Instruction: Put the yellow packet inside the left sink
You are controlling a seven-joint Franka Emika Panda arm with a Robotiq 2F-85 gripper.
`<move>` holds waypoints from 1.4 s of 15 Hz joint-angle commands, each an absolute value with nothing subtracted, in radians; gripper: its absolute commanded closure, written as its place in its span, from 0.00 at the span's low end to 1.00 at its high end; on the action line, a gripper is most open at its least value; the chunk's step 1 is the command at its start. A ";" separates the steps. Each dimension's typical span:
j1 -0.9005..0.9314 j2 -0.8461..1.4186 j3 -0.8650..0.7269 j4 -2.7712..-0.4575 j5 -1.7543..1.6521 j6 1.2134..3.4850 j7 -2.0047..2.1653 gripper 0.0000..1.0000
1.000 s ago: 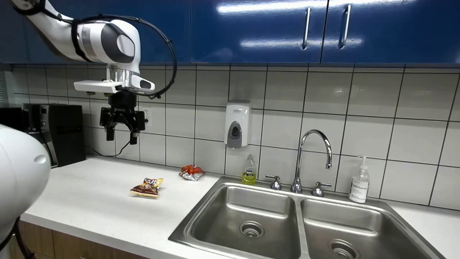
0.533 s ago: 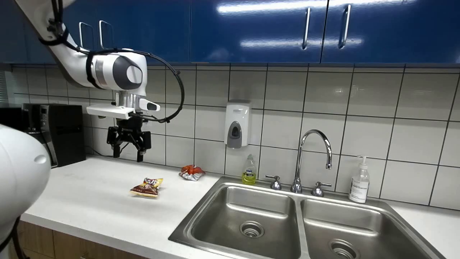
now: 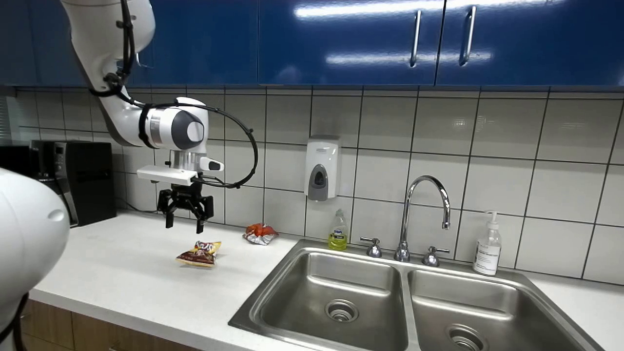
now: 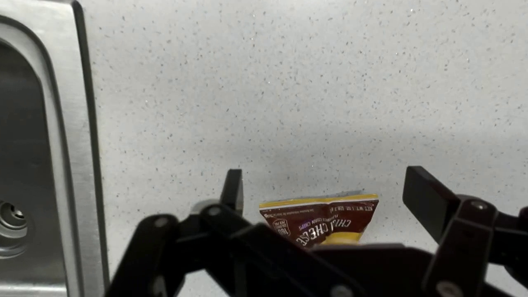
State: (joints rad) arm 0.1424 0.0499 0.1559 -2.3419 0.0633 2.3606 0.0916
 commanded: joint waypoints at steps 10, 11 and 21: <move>0.190 0.388 0.134 -2.020 -0.077 2.348 0.107 0.00; 0.195 0.407 0.129 -2.001 -0.082 2.349 0.110 0.00; 0.235 0.553 0.100 -1.849 -0.100 2.340 0.113 0.00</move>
State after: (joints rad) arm 0.2124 0.5184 0.1178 -1.9068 -0.0739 2.3689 0.0930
